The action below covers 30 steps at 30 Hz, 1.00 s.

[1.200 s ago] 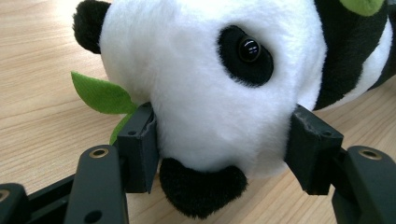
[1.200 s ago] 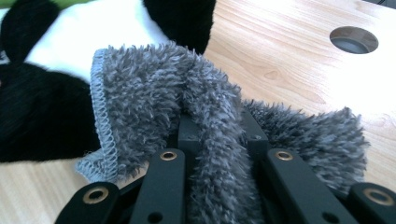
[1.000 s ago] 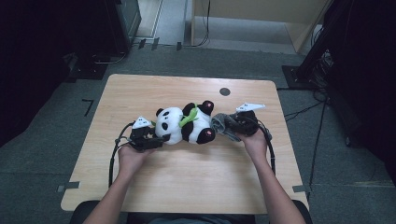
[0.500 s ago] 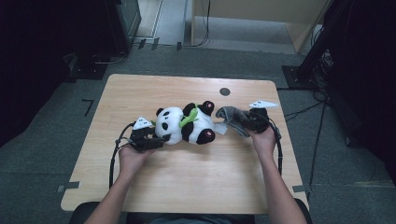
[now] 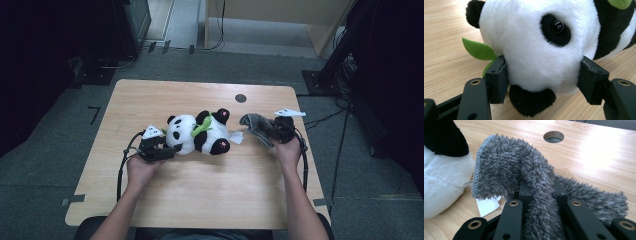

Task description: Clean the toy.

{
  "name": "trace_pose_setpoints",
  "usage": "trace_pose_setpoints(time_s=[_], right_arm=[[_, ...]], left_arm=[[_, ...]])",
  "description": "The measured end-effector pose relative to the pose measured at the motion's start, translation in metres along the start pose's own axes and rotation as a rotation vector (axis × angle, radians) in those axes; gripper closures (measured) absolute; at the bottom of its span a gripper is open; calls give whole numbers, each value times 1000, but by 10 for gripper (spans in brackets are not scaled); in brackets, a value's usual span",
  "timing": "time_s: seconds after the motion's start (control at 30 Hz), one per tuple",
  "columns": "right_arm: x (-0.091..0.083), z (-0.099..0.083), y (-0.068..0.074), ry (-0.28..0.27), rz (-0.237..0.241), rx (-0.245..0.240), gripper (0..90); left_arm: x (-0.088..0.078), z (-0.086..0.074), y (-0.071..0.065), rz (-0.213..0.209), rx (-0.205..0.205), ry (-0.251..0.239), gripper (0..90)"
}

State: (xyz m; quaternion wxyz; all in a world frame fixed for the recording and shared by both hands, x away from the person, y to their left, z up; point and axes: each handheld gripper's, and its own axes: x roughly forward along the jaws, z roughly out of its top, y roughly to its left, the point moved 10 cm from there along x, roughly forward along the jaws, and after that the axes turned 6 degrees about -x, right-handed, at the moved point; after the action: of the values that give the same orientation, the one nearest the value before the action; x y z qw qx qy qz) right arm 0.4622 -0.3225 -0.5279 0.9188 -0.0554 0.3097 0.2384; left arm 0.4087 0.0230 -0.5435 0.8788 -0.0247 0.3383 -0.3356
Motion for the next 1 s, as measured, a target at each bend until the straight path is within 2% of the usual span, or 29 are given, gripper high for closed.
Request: trace_pose_setpoints(time_s=[0.07, 0.17, 0.3, 0.5, 0.53, 0.57, 0.63, 0.67, 0.73, 0.77, 0.93, 1.0], right_arm=[[-1, -2, -3, 4, -12, 2, 761], [1, -11, -14, 29, -66, 4, 754], [9, -20, -20, 52, -59, 40, 751], [15, -24, -22, 59, -70, 26, 697], [15, -24, -22, 58, -72, 25, 669], [14, -23, -23, 42, -66, 34, 595], [13, -22, -23, 37, -67, 36, 575], [11, -19, -22, 18, -53, 46, 515], [11, -18, -22, 12, -54, 48, 489], [9, -17, -21, 0, -53, 49, 427], [6, -12, -15, -26, -38, 54, 355], [2, -6, -10, -51, -27, 50, 323]], left_arm=[[0, 0, 0, 1, 1, 0, 338], [-1, 0, 2, 0, 1, -1, 337], [-1, 0, 2, 1, 1, -2, 337], [-1, 0, 2, 4, 8, -9, 328], [-1, 0, 2, 4, 9, -10, 326], [-1, 0, 2, 4, 10, -12, 322], [0, 0, 3, 5, 12, -14, 320], [0, 0, 3, 6, 14, -15, 315], [0, 0, 3, 5, 14, -17, 306], [0, 0, 3, 5, 13, -17, 300], [0, 0, 3, 2, 12, -18, 278], [1, 0, 3, -9, 20, -24, 235]])
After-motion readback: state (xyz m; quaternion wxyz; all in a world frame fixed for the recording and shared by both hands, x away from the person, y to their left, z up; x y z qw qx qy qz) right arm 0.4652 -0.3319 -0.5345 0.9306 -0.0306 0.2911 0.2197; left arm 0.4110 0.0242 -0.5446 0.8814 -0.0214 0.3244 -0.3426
